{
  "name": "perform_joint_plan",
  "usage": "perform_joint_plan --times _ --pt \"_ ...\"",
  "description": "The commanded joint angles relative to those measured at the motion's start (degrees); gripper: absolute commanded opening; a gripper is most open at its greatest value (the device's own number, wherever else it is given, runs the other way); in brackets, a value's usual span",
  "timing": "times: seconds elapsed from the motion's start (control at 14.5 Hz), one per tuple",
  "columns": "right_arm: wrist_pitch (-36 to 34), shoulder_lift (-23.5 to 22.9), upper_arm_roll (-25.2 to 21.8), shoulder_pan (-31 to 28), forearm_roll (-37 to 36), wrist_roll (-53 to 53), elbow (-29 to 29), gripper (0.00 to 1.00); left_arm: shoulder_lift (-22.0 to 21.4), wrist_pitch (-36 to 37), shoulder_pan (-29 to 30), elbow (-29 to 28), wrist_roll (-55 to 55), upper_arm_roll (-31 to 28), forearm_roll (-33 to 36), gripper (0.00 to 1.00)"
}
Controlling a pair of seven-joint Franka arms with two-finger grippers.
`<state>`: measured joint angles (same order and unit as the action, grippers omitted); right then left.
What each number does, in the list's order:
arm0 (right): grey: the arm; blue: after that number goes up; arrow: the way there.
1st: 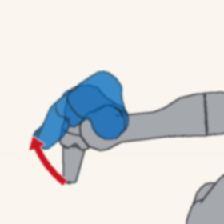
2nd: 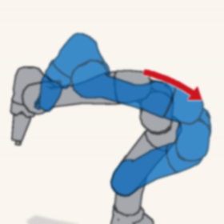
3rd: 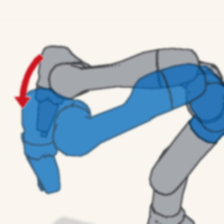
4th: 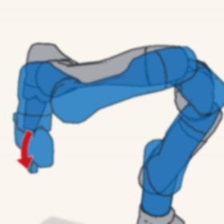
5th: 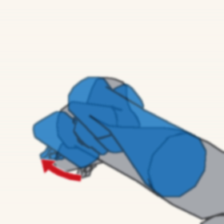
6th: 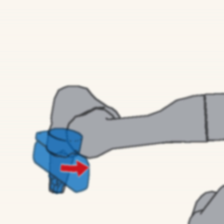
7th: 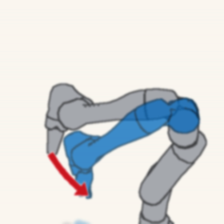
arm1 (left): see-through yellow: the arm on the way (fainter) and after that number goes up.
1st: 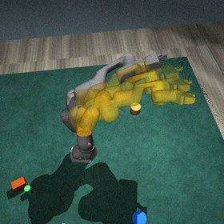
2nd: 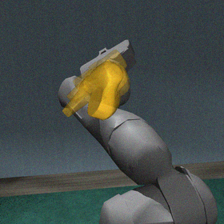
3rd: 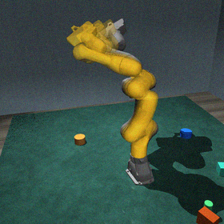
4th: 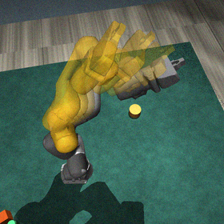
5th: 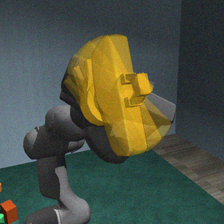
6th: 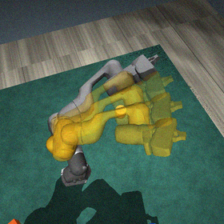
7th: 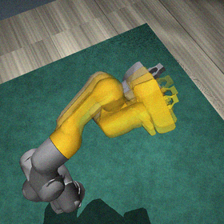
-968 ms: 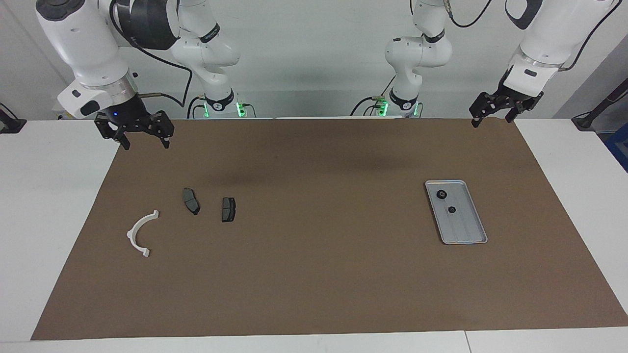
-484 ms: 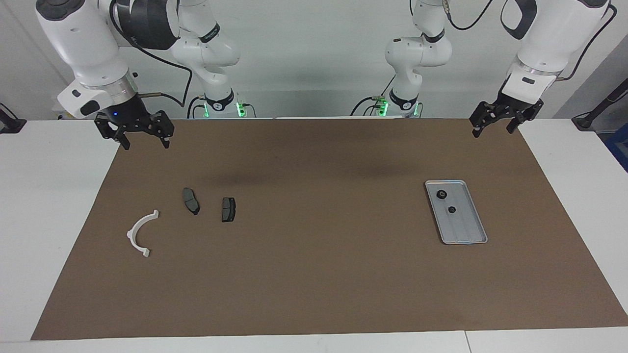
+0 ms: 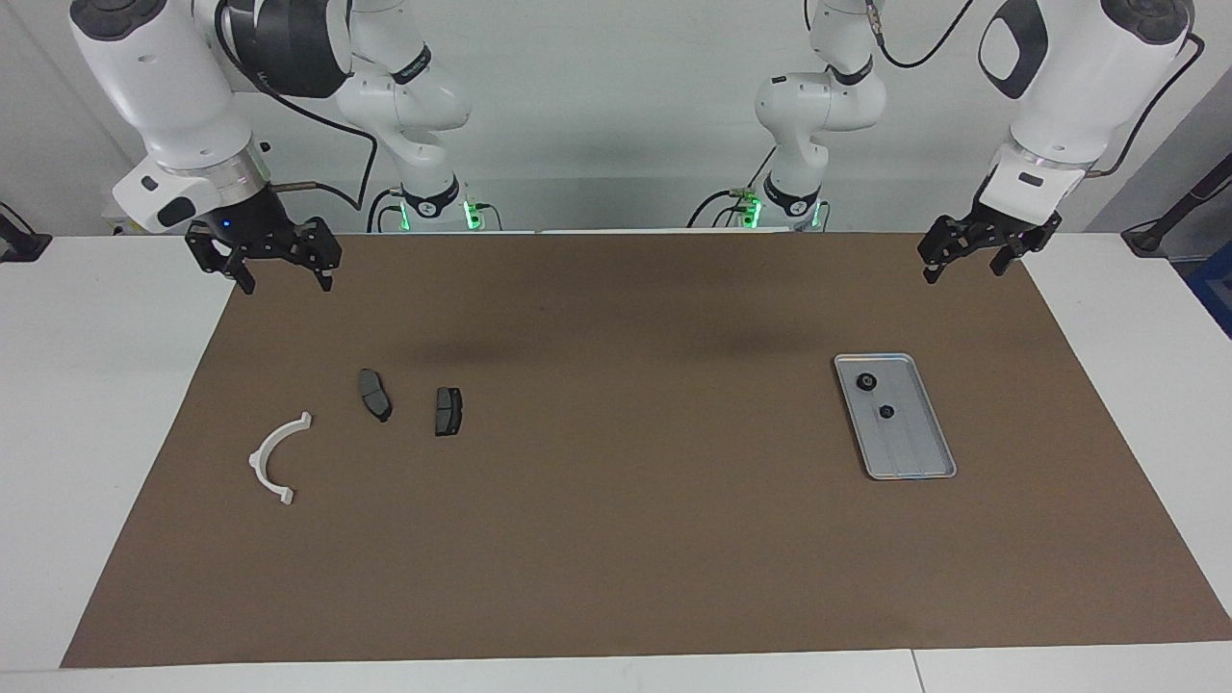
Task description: Pick bearing gear from pile to tray
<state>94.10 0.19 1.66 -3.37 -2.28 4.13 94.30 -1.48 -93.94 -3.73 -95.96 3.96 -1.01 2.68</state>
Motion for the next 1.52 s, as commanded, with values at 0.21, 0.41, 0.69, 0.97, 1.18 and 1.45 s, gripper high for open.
perform_joint_plan --times 0.21,0.41,0.69,0.97,1.18,1.45 --pt "1.6 1.3 0.4 -1.1 1.0 1.1 1.7 1.0 0.7 1.0 2.0 2.6 -0.9 1.4 -0.9 1.0" --pt "1.6 1.3 0.4 -1.1 1.0 1.1 1.6 1.0 0.4 1.6 2.0 2.7 -0.9 1.4 -1.3 1.0" --pt "1.6 1.3 0.4 -1.1 1.0 1.1 1.7 1.0 -0.2 2.6 2.0 3.1 -0.9 1.4 -1.3 1.0" --pt "1.7 1.3 0.4 -0.8 1.0 0.9 1.7 1.0 -0.1 2.4 2.4 3.2 -0.8 2.6 -1.3 1.0" --pt "2.7 1.2 0.5 -0.8 1.0 0.8 1.7 1.0 -0.1 2.6 2.5 3.2 -0.8 2.6 -1.3 1.0" --pt "2.7 1.3 0.5 -0.7 1.0 1.0 1.7 1.0 -0.1 2.4 2.5 3.2 -0.8 2.6 -1.2 1.0"
